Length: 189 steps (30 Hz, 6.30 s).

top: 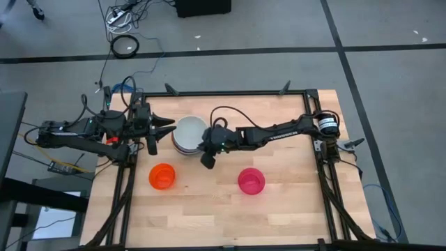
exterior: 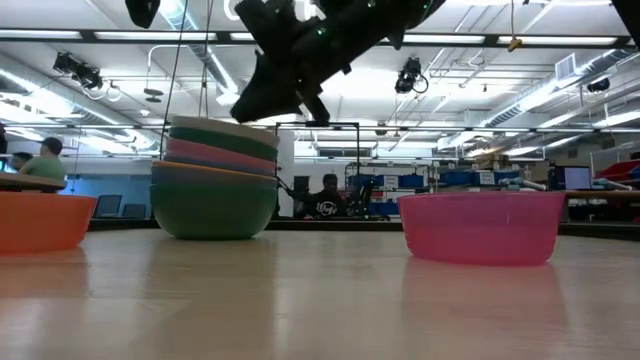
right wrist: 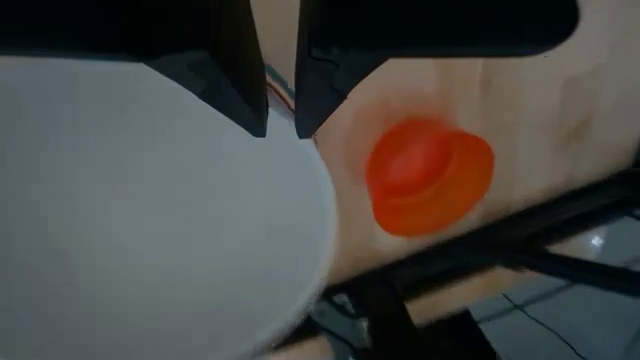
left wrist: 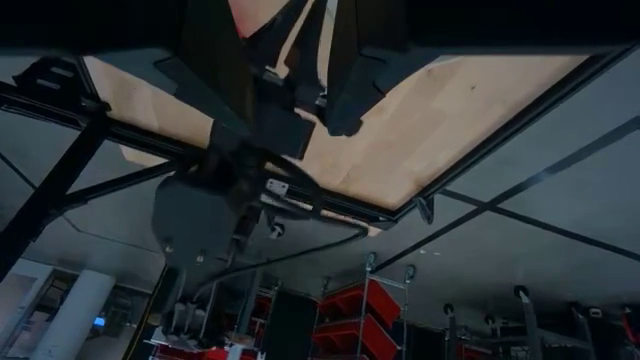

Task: Nest bowls inside each other
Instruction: Stack the white bowl on top of the green bowl, then stack the orange bowl on top of the white bowl, then stack the red bowl on top of the orange bowl

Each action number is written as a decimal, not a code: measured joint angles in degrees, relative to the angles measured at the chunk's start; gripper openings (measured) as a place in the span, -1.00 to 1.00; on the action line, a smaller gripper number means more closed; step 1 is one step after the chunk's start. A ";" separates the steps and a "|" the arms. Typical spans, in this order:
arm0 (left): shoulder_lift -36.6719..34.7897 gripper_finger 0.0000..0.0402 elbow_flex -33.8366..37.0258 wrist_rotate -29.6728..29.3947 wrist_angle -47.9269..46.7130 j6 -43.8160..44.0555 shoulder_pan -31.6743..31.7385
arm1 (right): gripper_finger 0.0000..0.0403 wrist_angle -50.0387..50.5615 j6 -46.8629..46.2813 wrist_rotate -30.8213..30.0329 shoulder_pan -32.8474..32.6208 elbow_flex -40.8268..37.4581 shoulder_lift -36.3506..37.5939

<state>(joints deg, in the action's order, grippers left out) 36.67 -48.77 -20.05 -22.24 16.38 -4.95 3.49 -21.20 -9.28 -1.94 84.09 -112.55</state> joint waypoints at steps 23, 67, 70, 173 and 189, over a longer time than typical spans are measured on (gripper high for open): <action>4.76 -0.34 0.37 8.45 -41.10 28.49 -4.80 | -0.86 37.29 -0.08 -29.08 -14.27 0.24 26.11; 38.36 -0.34 3.19 7.72 -48.02 34.69 -15.41 | -0.89 46.04 -15.23 -29.49 -24.59 -0.11 27.32; 40.49 -0.34 3.19 11.16 -47.76 34.97 -15.41 | -0.89 45.81 -15.23 -29.44 -24.59 -0.11 27.32; 42.97 -0.70 -18.79 9.31 -34.72 -11.82 20.85 | -0.83 45.50 -15.14 -28.55 -24.45 -0.11 27.32; 42.97 -0.65 -27.52 8.87 -40.02 -12.98 20.83 | -0.83 48.84 -17.53 -28.52 -24.07 -0.09 27.32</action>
<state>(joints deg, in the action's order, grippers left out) 79.64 -76.29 -11.19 -62.26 3.40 15.88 52.32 -38.73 -37.80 -26.01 84.00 -85.23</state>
